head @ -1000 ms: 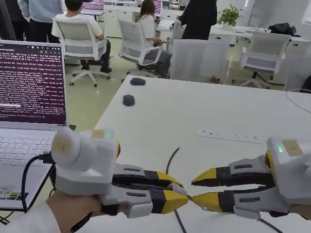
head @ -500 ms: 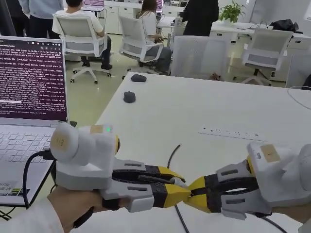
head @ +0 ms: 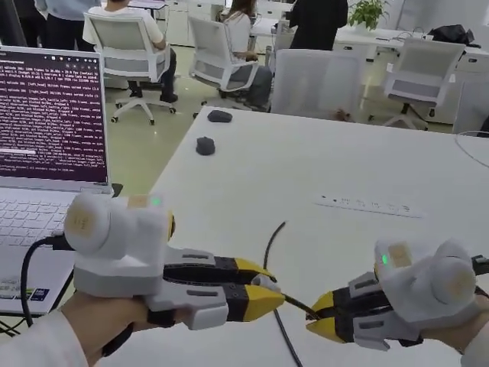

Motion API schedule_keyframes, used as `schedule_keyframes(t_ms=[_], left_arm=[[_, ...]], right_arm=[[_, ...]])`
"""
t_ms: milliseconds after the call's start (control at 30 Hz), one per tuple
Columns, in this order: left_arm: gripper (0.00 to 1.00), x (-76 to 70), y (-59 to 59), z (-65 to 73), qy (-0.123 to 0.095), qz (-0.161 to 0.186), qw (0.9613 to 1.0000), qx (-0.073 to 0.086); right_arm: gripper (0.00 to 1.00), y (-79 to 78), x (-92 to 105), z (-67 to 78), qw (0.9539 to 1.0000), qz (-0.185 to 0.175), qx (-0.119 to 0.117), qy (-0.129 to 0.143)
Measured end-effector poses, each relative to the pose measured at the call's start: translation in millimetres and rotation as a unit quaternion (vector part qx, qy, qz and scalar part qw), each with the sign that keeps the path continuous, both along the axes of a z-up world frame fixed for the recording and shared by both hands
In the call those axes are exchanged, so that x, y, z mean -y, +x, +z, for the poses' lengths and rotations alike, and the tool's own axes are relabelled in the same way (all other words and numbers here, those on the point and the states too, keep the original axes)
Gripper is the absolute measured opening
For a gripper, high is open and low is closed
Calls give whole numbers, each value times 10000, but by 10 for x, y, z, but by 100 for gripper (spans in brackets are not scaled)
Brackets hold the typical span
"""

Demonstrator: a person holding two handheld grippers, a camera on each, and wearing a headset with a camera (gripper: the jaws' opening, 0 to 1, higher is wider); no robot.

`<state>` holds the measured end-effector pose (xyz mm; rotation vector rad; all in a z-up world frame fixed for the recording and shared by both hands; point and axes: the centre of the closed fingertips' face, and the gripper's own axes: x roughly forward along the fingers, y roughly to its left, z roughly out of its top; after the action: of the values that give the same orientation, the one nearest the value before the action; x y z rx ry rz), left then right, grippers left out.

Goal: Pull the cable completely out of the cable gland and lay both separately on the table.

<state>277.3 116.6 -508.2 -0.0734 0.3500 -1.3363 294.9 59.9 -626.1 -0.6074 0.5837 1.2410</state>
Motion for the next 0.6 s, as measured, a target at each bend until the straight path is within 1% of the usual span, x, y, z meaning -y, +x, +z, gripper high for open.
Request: schedule_keyframes(t_ms=[133, 167, 233, 300, 433, 500, 600], left_arm=[[16, -57, 12, -34, -32, 71, 9999, -83], [16, -62, 16, -43, -31, 84, 9999, -92], [16, -70, 15, -64, -34, 106, 9999, -124], [16, -73, 8, -86, -34, 115, 9998, -155], [16, -85, 0, -151, -30, 145, 9996, -243], [16, -96, 3, -187, -25, 176, 9994, -294], [16, -114, 6, -230, -27, 215, 9991, -361]], right_arm=[[5, 40, 98, -223, 9994, -132, -135, -306], [5, 44, 133, -306, 9987, -151, -191, -437], [5, 67, 165, -416, 9979, -156, -212, -584], [5, 88, 175, -506, 9974, -174, -258, -655], [5, 146, 190, -642, 9965, -261, -320, -728], [6, 201, 198, -748, 9956, -367, -374, -777], [6, 242, 217, -880, 9942, -494, -463, -837]])
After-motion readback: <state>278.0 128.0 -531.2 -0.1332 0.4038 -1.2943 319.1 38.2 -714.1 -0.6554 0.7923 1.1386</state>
